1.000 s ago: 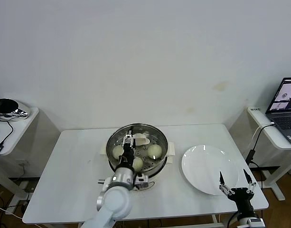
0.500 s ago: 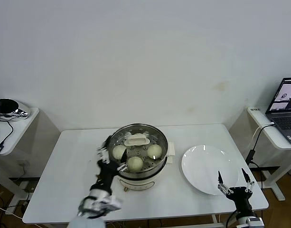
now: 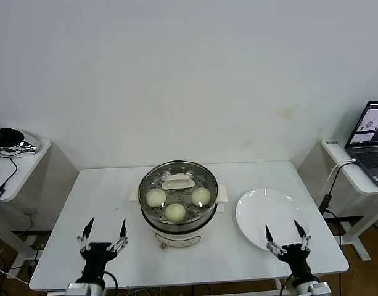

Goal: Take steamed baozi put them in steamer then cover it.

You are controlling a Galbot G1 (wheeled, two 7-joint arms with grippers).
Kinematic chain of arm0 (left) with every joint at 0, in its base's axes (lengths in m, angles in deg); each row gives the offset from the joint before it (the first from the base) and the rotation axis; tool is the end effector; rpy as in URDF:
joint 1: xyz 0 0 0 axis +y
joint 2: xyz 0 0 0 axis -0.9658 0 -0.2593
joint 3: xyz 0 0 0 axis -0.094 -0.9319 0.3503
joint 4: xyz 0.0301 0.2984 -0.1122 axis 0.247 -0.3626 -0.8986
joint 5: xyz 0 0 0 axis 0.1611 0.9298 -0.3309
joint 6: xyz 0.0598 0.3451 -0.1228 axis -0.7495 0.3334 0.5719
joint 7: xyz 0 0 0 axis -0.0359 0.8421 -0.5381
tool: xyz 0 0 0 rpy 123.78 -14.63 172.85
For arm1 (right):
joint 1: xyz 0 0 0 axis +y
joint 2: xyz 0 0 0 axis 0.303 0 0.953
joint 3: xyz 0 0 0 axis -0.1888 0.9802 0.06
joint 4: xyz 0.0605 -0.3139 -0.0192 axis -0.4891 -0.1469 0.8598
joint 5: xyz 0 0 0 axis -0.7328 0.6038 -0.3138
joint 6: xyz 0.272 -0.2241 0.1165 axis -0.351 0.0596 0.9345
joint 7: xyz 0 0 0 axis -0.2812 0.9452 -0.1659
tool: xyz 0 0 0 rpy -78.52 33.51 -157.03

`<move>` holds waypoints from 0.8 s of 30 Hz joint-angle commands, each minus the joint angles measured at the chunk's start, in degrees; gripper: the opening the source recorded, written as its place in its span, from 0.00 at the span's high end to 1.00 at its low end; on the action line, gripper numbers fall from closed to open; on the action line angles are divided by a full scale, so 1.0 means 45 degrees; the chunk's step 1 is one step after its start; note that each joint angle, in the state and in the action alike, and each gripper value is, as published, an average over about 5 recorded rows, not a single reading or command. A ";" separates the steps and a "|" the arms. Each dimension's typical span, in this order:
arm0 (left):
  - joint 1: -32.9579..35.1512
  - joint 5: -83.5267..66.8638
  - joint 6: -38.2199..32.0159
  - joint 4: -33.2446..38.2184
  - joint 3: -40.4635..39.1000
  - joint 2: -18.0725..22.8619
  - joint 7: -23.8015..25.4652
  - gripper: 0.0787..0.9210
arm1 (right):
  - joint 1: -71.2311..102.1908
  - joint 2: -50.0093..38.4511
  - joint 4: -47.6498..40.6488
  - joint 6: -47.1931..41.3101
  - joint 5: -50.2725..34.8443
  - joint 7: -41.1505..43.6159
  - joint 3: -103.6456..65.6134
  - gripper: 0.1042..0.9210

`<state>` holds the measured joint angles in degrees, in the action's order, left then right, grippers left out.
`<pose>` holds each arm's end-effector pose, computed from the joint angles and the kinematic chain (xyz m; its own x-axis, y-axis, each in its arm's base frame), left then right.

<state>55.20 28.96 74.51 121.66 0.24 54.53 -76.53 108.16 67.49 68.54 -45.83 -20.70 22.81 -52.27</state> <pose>0.1659 0.0283 -0.2709 -0.9924 -0.0723 0.0991 -0.0609 0.9916 0.1141 0.1793 -0.0923 -0.3256 -0.9967 -0.0716 0.0372 -0.0765 0.9848 -0.1557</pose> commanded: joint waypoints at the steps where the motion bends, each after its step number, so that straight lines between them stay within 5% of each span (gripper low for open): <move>1: 0.1534 -0.2416 -0.1199 -0.1279 0.1042 0.0583 -0.0035 0.12 | 0.0450 -0.0366 0.0237 -0.0039 -0.1117 0.0167 0.1042 0.12; 24: 0.1741 -0.1718 -0.1140 -0.1118 0.0513 0.0268 0.0658 0.12 | 0.1115 -0.0449 0.0528 -0.0139 -0.1003 0.0305 0.1426 0.12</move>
